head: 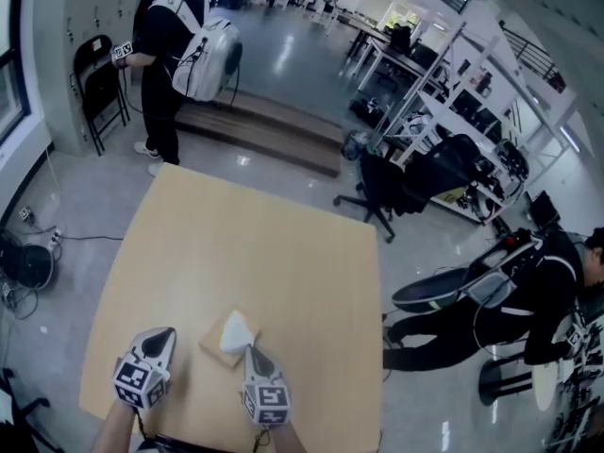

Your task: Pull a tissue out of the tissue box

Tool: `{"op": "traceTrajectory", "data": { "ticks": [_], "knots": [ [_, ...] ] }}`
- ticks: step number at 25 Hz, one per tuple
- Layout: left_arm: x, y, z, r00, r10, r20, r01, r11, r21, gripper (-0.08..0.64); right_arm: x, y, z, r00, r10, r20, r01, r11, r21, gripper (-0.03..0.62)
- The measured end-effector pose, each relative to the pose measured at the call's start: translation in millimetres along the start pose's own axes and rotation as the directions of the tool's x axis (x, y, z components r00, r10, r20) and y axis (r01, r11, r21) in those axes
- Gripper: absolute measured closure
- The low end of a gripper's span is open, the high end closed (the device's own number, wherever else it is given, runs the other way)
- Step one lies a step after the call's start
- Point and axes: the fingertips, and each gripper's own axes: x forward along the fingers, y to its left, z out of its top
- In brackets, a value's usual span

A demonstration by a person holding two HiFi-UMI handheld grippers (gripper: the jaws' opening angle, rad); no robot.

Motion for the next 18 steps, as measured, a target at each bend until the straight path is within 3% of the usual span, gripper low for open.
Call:
{"op": "traceTrajectory", "data": {
  "ticks": [18],
  "knots": [
    [-28.7,-14.6,45.7,0.992,-0.013,0.123,0.007,0.999,0.051,0.552,-30.4,7.2,49.5,0.990,-0.030,0.138,0.036,0.999,-0.036,0.589]
  ]
}}
